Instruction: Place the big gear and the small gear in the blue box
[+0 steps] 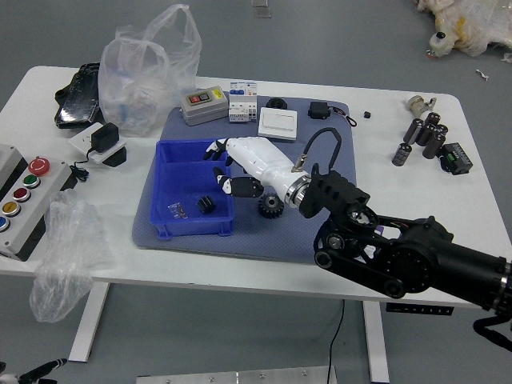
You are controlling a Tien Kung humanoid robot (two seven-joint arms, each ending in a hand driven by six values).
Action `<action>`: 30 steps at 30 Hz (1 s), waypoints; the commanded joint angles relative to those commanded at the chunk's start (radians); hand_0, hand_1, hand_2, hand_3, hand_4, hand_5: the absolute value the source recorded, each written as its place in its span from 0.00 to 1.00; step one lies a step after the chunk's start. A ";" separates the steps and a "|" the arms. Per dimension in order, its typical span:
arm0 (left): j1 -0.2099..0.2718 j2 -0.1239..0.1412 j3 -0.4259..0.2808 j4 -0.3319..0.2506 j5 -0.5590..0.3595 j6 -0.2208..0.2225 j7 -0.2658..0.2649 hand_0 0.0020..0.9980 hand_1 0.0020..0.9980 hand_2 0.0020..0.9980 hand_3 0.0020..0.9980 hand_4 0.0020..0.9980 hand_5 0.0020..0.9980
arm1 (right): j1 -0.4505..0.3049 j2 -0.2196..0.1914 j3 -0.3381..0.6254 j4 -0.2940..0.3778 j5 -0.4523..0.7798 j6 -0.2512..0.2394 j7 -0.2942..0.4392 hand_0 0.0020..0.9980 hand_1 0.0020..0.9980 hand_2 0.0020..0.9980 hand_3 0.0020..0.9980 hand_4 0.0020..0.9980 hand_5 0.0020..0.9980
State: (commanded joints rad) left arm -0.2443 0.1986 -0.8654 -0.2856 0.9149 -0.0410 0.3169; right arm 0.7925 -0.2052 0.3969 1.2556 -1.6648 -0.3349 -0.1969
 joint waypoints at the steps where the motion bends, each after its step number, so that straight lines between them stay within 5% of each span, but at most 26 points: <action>1: 0.001 0.000 -0.001 0.000 0.000 0.000 0.001 0.73 0.70 0.70 0.74 0.84 0.69 | -0.007 -0.006 0.017 0.006 -0.002 -0.004 -0.008 0.32 0.59 0.84 0.90 0.74 0.26; 7: 0.003 0.001 -0.001 0.000 0.000 0.000 0.000 0.73 0.70 0.70 0.74 0.84 0.69 | -0.031 -0.025 0.074 0.030 -0.014 -0.025 -0.038 0.32 0.59 0.85 0.92 0.78 0.27; 30: 0.000 0.001 -0.004 0.002 0.004 0.000 -0.005 0.73 0.70 0.70 0.75 0.84 0.69 | -0.033 -0.024 0.051 0.022 -0.009 -0.007 -0.068 0.32 0.59 0.85 0.93 0.78 0.27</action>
State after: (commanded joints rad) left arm -0.2444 0.2000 -0.8691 -0.2839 0.9186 -0.0405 0.3122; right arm 0.7598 -0.2295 0.4478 1.2776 -1.6741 -0.3423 -0.2654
